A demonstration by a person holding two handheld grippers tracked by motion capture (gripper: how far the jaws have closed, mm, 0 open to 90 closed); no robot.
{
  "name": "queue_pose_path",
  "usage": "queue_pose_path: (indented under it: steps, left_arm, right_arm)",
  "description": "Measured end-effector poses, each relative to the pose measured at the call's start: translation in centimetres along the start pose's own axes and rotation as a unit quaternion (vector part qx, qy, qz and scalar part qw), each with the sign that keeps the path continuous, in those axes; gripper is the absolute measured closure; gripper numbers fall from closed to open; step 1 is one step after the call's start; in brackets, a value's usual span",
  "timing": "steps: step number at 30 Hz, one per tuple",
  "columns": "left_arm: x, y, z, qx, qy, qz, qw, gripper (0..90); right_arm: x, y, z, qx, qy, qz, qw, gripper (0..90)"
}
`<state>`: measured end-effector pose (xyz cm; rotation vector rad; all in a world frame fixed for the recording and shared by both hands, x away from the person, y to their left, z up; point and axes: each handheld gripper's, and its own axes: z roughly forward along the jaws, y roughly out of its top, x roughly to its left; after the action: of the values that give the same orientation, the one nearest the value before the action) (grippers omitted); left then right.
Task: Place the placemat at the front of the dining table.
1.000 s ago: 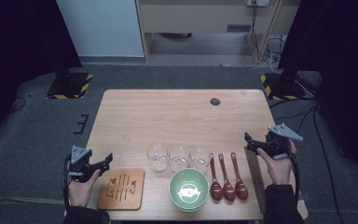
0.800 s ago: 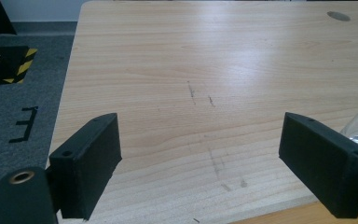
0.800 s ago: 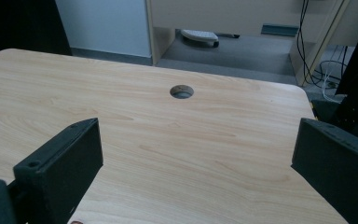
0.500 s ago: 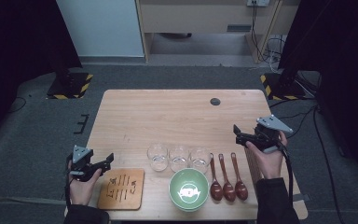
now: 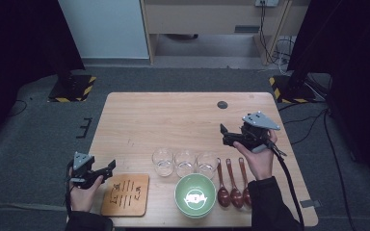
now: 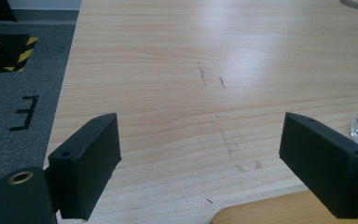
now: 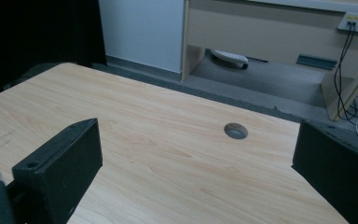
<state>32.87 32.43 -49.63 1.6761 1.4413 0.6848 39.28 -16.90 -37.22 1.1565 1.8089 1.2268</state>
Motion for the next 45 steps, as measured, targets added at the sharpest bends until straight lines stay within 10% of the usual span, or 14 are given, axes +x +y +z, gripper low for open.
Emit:
queue_pose_path:
  steps: [45]
  left_arm:
    - [1.2, -1.0, -0.9, 0.001, 0.012, -0.007, 0.9999, 11.9]
  right_arm:
    - [14.9, 2.3, 3.3, -0.012, 0.115, -0.038, 0.9926, 2.0]
